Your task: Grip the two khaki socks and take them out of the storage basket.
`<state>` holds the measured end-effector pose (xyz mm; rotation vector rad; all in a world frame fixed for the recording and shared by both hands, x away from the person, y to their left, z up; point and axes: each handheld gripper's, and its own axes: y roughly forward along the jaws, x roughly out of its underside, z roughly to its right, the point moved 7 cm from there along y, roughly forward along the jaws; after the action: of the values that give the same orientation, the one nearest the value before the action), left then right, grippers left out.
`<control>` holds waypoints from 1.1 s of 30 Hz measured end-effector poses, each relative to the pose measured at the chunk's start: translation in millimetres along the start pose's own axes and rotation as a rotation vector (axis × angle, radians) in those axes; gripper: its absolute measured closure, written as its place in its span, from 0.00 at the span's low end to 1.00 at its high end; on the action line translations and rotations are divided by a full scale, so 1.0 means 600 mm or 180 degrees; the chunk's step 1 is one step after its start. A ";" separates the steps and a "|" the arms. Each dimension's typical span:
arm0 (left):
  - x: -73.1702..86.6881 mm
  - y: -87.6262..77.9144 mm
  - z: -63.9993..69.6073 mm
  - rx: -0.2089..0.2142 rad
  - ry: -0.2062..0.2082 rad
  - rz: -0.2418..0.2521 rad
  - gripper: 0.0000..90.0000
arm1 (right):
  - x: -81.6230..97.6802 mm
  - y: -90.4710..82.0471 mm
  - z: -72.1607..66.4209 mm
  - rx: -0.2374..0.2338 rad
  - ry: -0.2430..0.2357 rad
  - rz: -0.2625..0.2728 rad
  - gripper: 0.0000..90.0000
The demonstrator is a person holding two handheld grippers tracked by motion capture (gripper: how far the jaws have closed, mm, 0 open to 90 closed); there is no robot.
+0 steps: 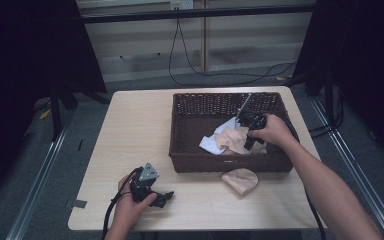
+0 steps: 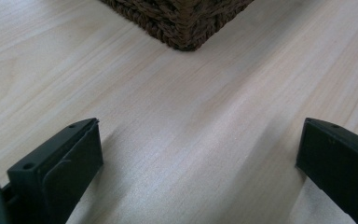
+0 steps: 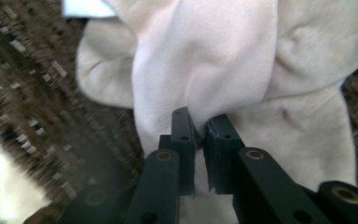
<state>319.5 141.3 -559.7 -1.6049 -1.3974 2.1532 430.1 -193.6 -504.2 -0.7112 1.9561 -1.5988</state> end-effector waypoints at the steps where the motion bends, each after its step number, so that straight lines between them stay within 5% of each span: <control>1: 0.000 0.000 0.000 0.0000 0.0000 0.0000 0.00 | 0.001 -0.004 -0.002 -0.0002 -0.0018 -0.0013 0.94; 18: 0.000 -0.001 0.000 0.0009 0.0001 -0.0017 0.00 | 0.021 -0.170 -0.047 -0.0050 -0.0138 0.0056 0.95; 33: 0.000 -0.001 0.000 0.0008 0.0001 -0.0017 0.00 | 0.045 -0.266 -0.083 -0.0064 -0.0320 0.0128 0.95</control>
<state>319.2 141.5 -559.6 -1.5988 -1.3966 2.1509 388.8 -203.0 -340.0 -0.7411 1.9048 -1.4928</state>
